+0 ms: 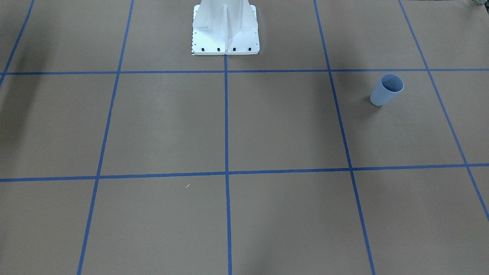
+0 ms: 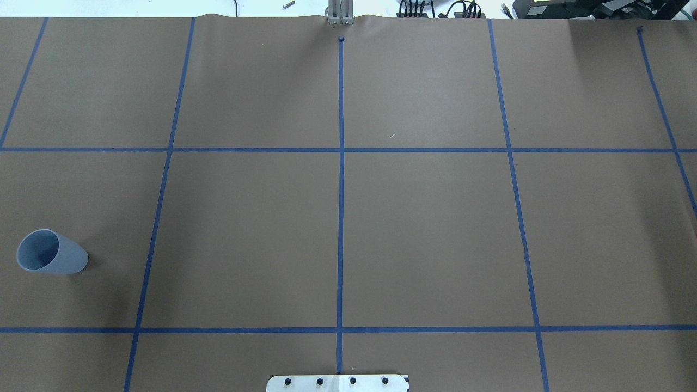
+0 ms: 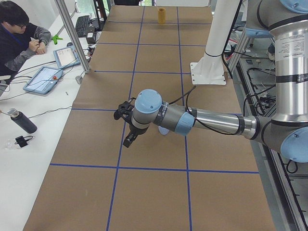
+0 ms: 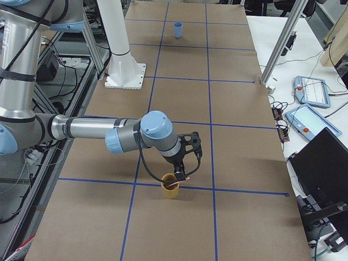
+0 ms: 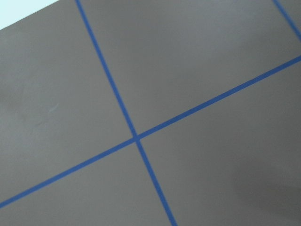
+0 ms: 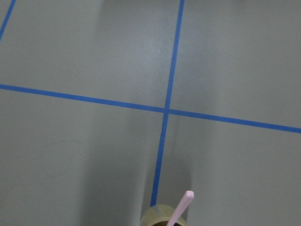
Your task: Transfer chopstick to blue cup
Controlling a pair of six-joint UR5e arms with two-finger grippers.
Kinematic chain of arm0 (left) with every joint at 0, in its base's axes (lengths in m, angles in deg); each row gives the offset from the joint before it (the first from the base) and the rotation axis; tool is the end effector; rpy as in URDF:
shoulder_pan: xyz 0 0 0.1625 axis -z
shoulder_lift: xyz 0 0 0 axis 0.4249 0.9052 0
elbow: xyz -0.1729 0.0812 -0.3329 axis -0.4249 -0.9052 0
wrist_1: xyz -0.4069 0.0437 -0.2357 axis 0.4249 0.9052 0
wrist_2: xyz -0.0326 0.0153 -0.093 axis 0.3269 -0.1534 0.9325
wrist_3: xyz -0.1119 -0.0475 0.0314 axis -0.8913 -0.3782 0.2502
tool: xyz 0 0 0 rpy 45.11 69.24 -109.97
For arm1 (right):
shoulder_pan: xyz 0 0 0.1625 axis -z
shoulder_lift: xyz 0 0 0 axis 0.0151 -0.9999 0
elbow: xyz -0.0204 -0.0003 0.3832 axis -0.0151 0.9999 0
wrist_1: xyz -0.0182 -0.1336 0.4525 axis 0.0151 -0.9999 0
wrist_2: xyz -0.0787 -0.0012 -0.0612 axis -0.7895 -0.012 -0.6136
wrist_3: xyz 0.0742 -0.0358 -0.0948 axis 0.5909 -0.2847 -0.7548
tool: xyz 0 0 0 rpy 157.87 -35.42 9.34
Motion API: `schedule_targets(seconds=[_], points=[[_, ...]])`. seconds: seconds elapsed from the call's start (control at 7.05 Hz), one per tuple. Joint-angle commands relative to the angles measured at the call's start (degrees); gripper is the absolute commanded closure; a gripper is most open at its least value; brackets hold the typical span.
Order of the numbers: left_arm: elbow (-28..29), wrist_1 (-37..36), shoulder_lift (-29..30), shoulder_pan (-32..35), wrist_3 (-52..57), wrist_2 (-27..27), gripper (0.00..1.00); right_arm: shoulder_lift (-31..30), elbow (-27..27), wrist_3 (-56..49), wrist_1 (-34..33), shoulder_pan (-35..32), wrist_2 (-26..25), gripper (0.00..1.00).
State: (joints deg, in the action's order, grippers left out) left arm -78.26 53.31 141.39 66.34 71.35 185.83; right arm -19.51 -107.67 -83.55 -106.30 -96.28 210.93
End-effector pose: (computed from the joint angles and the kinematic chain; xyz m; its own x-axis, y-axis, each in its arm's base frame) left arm -0.0477 -0.5114 0.5062 0.6155 0.4887 -0.6184 -0.1065 0.8289 0.5491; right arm 0.0976 -0.4578 0.5703 0.6965 -0.1779 0.6951 -0.1080 0.9317 0.3467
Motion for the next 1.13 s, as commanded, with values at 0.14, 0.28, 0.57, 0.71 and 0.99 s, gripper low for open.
schedule_targets(seconds=[0.14,0.28,0.57,0.71,0.99], points=[[-2.7,11.0,-4.7,-6.1,-21.9,4.1,0.02,-1.9,-3.2,14.3,3.9,1.8,1.0,0.00],[-2.5,20.6,-7.2,-11.9,-32.9,1.3,0.02,-2.7,-8.0,18.3,-0.7,3.8,0.4,0.00],[-2.6,28.5,-9.7,-26.9,-47.4,-8.9,0.02,-5.3,-11.5,19.7,-2.5,5.0,-0.1,0.00],[-2.5,31.7,-11.1,-33.6,-52.3,-15.1,0.02,-5.4,-11.6,19.6,-2.4,5.0,-0.1,0.00],[-1.6,32.3,-11.5,-38.9,-54.5,-20.2,0.09,-5.5,-11.5,19.6,-2.4,5.0,0.0,0.00]])
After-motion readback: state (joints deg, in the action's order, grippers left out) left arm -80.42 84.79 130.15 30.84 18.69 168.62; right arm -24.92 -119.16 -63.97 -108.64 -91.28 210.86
